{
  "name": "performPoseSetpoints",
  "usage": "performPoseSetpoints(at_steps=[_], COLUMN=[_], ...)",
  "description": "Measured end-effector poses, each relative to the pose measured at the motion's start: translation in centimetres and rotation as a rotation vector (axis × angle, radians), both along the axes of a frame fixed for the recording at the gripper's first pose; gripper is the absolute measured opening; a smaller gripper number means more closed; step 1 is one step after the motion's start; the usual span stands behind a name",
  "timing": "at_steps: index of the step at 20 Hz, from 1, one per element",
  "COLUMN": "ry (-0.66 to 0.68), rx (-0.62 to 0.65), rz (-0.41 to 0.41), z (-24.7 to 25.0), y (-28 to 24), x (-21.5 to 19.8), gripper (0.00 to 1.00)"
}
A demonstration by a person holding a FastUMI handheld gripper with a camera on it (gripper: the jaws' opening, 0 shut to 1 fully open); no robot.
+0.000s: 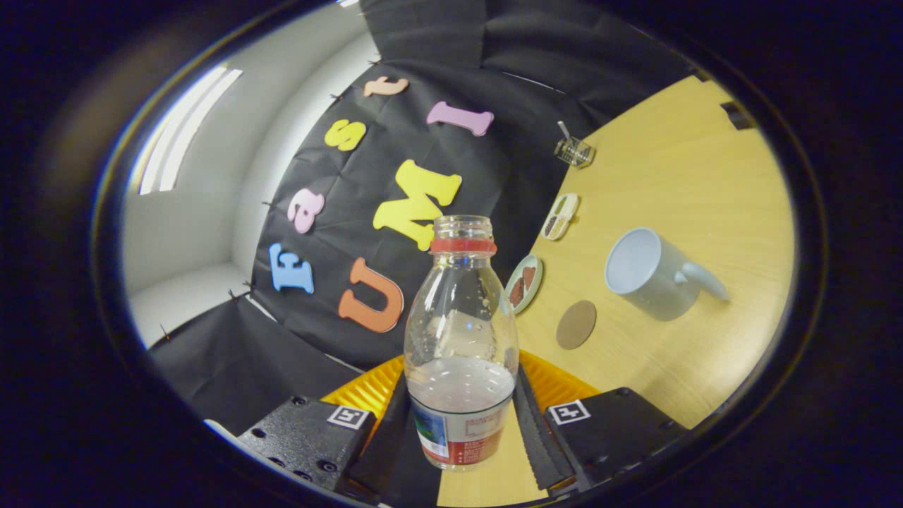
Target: Take the bottle from table, then pour the juice into the cup, finally place the bottle on the coaster
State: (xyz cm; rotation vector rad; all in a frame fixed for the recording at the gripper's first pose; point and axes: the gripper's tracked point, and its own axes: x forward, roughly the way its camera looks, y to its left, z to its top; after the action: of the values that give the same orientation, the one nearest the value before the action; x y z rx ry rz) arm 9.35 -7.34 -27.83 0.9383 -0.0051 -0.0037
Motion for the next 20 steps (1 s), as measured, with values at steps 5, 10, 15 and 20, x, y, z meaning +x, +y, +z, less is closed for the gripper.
performPoseSetpoints(at_steps=[5,10,15,20], ry=[-0.043,-0.043,-0.016,-0.022], rx=[-0.184,-0.425,-0.682,-0.834], rz=[0.017,0.053,0.075,0.018], z=[3.3,5.1,4.8,5.2], y=[1.8,4.4,5.5,5.7], x=[-1.7,-1.6,-1.5,-0.8], gripper=[0.77,0.78,0.78,0.78])
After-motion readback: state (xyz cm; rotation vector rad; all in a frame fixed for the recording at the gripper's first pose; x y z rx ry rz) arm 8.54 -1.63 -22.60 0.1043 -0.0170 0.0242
